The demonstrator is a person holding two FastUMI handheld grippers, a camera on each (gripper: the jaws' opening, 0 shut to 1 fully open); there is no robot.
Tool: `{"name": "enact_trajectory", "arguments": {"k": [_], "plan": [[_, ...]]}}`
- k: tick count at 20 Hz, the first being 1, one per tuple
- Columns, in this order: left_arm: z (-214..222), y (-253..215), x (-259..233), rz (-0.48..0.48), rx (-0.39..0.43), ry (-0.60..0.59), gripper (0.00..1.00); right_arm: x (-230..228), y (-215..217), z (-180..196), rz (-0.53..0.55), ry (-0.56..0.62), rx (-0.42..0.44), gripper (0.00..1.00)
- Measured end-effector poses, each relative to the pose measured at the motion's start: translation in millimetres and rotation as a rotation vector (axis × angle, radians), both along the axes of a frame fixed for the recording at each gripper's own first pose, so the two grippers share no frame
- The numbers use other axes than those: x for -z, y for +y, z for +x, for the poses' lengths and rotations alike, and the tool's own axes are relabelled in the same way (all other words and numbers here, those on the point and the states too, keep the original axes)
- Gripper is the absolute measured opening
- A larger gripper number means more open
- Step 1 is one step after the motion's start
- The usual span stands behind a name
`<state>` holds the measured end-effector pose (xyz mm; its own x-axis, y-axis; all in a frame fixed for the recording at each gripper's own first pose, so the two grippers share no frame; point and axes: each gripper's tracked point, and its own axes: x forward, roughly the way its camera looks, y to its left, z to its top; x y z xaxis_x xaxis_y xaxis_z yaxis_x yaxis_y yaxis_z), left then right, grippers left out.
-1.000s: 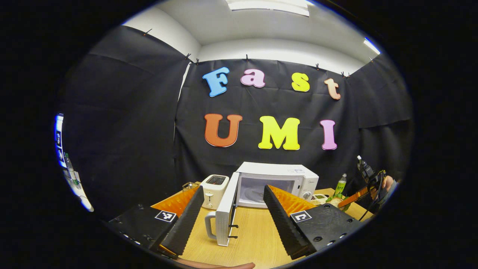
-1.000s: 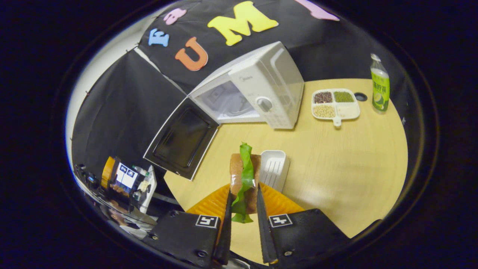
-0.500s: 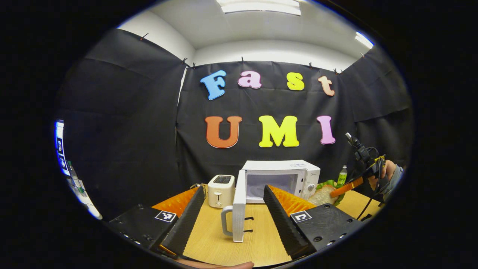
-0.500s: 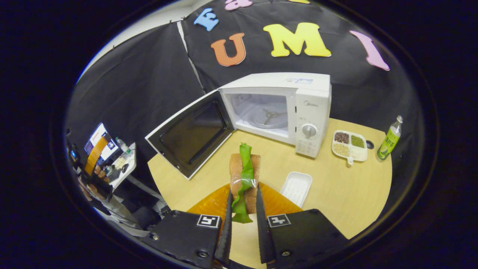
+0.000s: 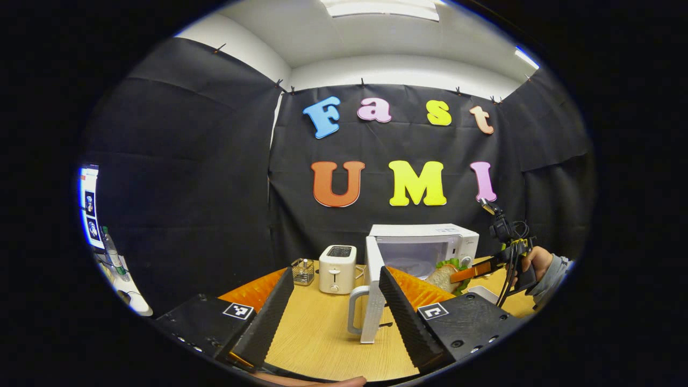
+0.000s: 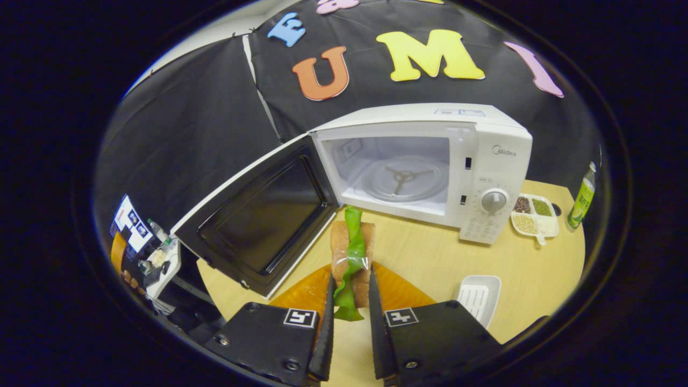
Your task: Open the microwave oven with the left hand, put the food in, and close the microwave oven.
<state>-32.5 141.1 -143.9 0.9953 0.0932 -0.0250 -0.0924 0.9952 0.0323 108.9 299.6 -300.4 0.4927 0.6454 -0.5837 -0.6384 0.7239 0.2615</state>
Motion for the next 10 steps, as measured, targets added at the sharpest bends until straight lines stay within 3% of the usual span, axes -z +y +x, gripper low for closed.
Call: {"name": "enact_trajectory", "arguments": {"k": [4, 10], "plan": [[4, 9, 15, -0.004, -0.009, 0.028, 0.95, 3, 34, 30, 0.039, -0.131, 0.068, 0.33], [13, 30, 28, 0.028, -0.053, 0.051, 0.95, -10, 85, 94, 0.279, -0.259, 0.281, 0.33]]}}
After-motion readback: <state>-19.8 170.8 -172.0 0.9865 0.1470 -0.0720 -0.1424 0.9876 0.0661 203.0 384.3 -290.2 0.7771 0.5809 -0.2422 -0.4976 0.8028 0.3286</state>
